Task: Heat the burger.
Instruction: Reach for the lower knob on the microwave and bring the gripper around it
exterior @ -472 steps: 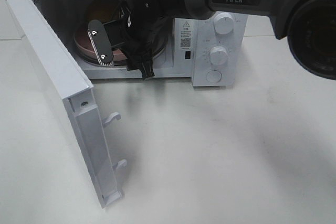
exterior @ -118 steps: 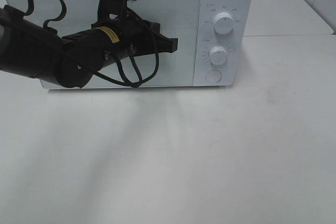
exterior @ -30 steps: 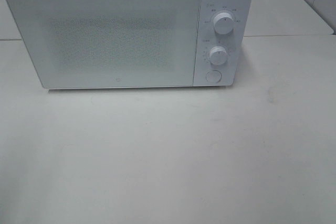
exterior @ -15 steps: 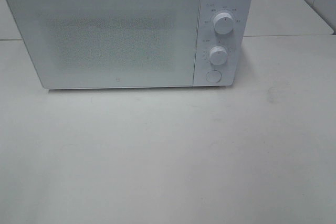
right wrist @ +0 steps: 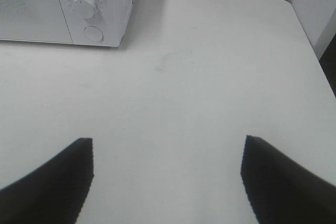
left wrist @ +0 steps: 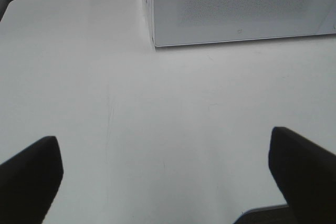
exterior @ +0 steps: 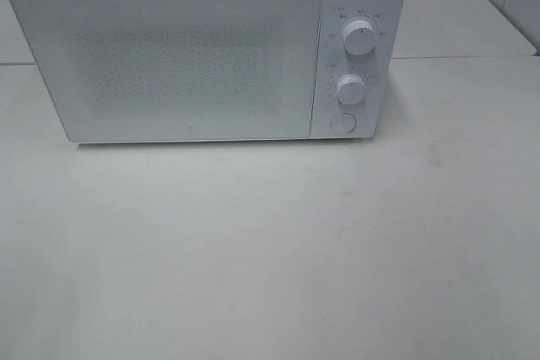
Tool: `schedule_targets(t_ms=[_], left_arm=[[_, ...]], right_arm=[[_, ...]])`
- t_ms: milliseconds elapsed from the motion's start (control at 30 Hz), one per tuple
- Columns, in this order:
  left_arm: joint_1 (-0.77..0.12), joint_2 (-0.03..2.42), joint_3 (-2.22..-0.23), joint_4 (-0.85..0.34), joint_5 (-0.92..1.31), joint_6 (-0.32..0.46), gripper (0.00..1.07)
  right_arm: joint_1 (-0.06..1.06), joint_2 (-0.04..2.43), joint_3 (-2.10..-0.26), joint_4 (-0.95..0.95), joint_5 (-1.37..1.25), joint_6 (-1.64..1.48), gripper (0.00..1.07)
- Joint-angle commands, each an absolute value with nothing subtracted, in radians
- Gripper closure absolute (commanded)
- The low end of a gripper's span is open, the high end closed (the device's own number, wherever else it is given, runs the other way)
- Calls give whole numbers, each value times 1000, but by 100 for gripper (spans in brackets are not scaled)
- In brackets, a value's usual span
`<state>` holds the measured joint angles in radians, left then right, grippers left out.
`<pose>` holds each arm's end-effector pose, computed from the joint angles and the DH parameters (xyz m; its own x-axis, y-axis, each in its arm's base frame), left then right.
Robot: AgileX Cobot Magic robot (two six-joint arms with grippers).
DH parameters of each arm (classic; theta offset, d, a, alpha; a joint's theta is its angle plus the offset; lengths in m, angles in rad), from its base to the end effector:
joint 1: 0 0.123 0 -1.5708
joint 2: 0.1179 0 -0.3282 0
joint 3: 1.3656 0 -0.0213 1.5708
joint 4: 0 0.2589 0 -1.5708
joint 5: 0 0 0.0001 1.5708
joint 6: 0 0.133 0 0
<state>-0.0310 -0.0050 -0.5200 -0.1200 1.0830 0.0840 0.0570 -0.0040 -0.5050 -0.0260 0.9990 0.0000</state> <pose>-0.0089 -0.0138 0.2665 -0.4470 0.0413 -0.8936 0.1375 0.9902 -0.0231 -0.0013 -0.0030 0.2711 -0.3906 -0.0364 -0.9199 -0.0424 0.9989 -0.0215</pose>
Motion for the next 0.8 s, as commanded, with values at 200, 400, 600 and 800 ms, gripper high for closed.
schedule_targets(t_ms=[200, 400, 600, 800], left_arm=[[-27, -29, -516, -130, 1070, 85, 6], [-27, -29, -516, -130, 1070, 85, 6], [-27, -29, -516, -130, 1070, 85, 6], [-27, -29, -516, -130, 1070, 85, 6]], right_arm=[[50, -32, -503, -30, 993, 10, 32], [50, -31, -503, -30, 993, 11, 32], [50, -31, -503, -30, 993, 11, 32], [50, -31, -503, -28, 993, 13, 32]])
